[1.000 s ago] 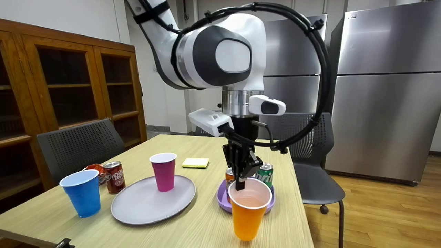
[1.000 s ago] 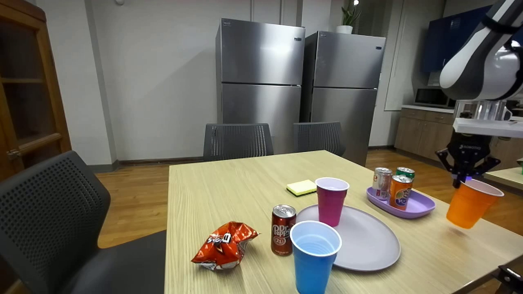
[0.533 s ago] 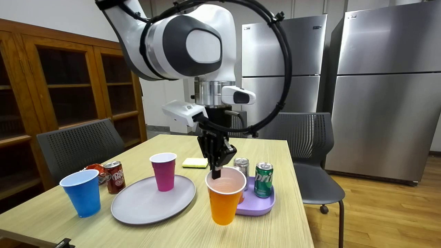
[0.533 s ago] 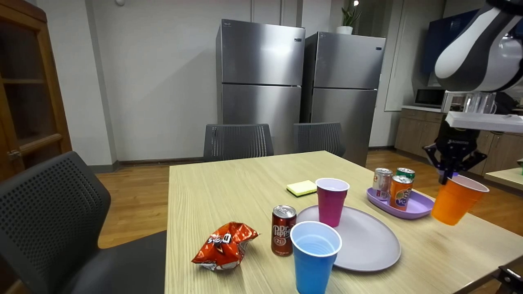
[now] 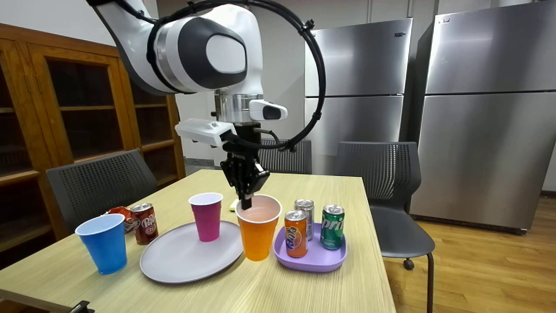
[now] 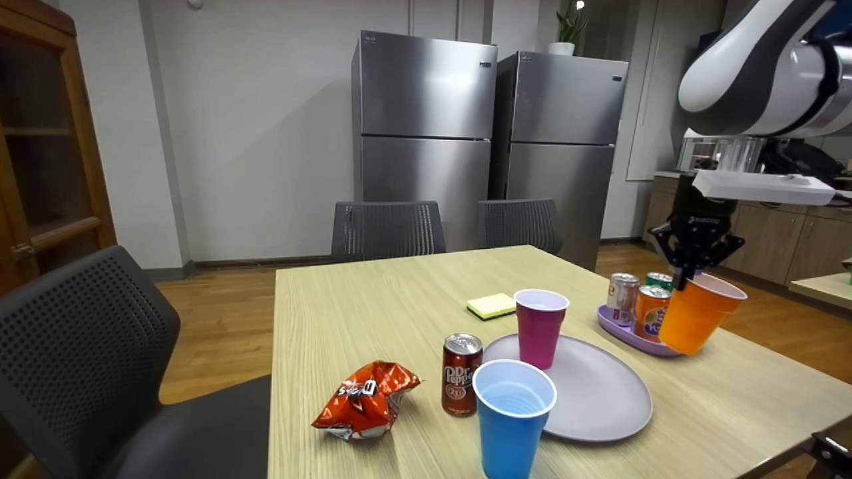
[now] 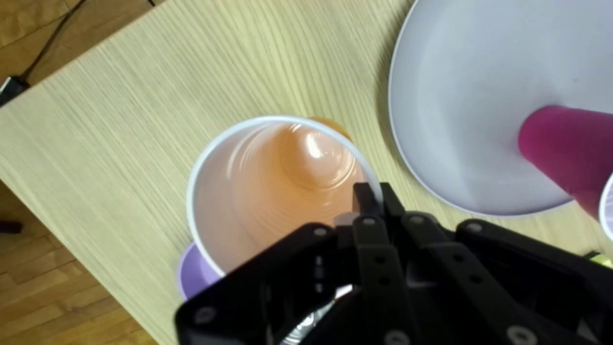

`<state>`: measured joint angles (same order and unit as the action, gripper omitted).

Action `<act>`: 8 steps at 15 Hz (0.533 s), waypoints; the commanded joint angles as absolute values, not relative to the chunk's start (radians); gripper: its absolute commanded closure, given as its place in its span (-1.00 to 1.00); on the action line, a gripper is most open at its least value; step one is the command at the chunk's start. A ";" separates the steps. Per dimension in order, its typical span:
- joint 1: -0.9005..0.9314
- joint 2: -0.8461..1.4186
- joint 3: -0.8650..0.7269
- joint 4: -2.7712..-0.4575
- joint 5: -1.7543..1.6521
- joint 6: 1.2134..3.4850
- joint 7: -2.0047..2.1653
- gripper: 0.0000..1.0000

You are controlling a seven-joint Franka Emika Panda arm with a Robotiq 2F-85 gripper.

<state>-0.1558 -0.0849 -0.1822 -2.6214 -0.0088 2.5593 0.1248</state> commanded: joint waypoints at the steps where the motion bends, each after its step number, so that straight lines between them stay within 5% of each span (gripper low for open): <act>1: -0.129 -0.108 -0.145 -2.635 -0.002 2.567 0.077 0.98; 8: -0.074 -0.090 -0.098 -2.633 -0.010 2.569 -0.001 0.98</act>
